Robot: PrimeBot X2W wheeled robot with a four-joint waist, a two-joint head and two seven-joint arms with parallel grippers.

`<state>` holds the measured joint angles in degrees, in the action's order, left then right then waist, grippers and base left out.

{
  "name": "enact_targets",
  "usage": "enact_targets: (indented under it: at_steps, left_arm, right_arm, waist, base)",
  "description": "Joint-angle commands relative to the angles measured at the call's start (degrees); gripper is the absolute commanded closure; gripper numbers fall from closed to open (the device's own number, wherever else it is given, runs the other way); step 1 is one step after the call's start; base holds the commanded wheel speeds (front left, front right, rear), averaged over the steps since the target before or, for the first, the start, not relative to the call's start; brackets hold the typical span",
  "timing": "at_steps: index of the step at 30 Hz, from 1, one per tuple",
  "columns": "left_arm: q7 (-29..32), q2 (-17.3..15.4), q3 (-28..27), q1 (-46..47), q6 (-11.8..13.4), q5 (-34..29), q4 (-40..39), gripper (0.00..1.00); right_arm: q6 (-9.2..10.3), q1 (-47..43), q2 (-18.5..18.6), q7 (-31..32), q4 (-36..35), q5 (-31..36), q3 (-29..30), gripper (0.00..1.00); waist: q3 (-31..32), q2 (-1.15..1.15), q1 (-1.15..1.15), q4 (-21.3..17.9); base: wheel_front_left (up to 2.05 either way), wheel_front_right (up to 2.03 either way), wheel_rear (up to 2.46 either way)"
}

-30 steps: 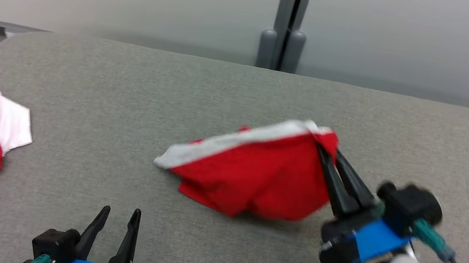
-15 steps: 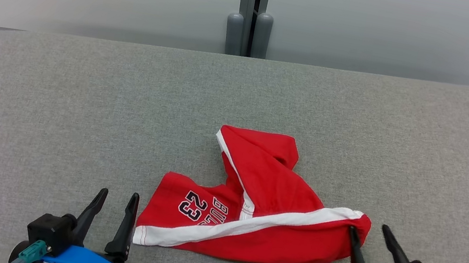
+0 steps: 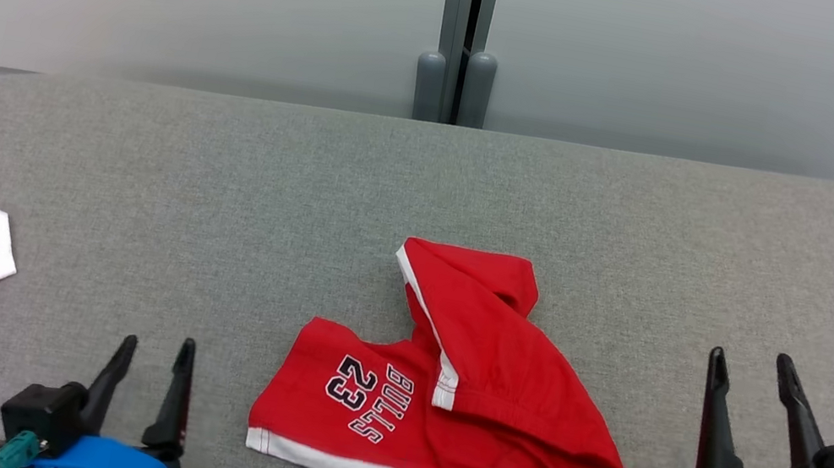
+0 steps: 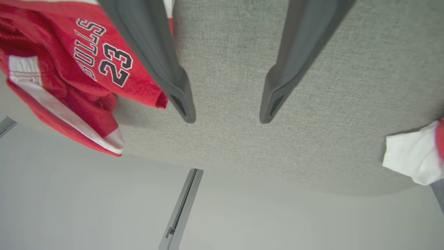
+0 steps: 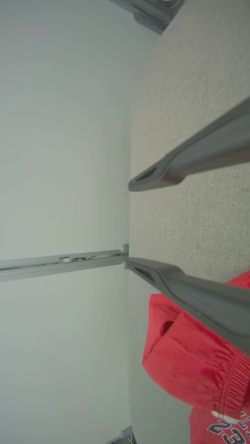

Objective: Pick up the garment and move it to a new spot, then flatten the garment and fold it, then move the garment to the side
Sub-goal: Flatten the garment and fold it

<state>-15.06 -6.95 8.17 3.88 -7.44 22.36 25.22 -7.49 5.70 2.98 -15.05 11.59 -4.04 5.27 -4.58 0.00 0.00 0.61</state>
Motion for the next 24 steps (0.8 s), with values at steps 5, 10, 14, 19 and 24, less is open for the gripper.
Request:
enact_targets:
  at_steps: [5, 10, 14, 19, 24]
  left_arm:
    - [-0.17, 1.34, -5.12, -1.22, 0.01, -4.44, 0.65, 0.00]
    - [-0.17, 2.05, -6.42, -2.35, -0.03, -6.43, 1.13, 0.00]
    - [-0.17, 2.62, -7.43, -3.97, -0.06, -7.95, 1.25, 0.00]
    - [-0.17, 3.18, -9.27, -6.13, -0.07, -9.63, 0.77, 0.00]
    - [-0.17, 3.64, -10.50, -7.17, -0.07, -10.99, 1.00, 0.00]
  right_arm:
    - [0.00, -3.29, -0.04, -0.18, -0.11, -0.73, -3.62, 0.00]
    - [0.00, -4.94, 0.00, -0.19, 1.61, 0.16, -4.23, 0.00]
    - [0.00, -7.04, -0.02, -0.18, 2.16, 0.71, -4.46, 0.00]
    - [0.00, -9.01, 0.00, -0.19, 2.89, -0.36, -4.54, 0.00]
    - [0.00, -9.70, -0.01, -0.19, 3.45, -0.96, -5.05, 0.00]
  waist:
    - [1.37, 0.00, 0.00, -0.21]
    - [2.41, 0.00, 0.00, -0.15]
    - [3.91, 0.00, 0.00, -0.43]
    - [5.28, 0.00, 0.00, -0.99]
    - [6.07, 0.00, 0.00, -1.23]
  base:
    - [0.00, 0.00, 0.00]
    - [0.00, 0.00, 0.00]
    - [0.00, 0.00, 0.00]
    - [0.00, 0.00, 0.00]
    - [0.00, 0.00, 0.00]
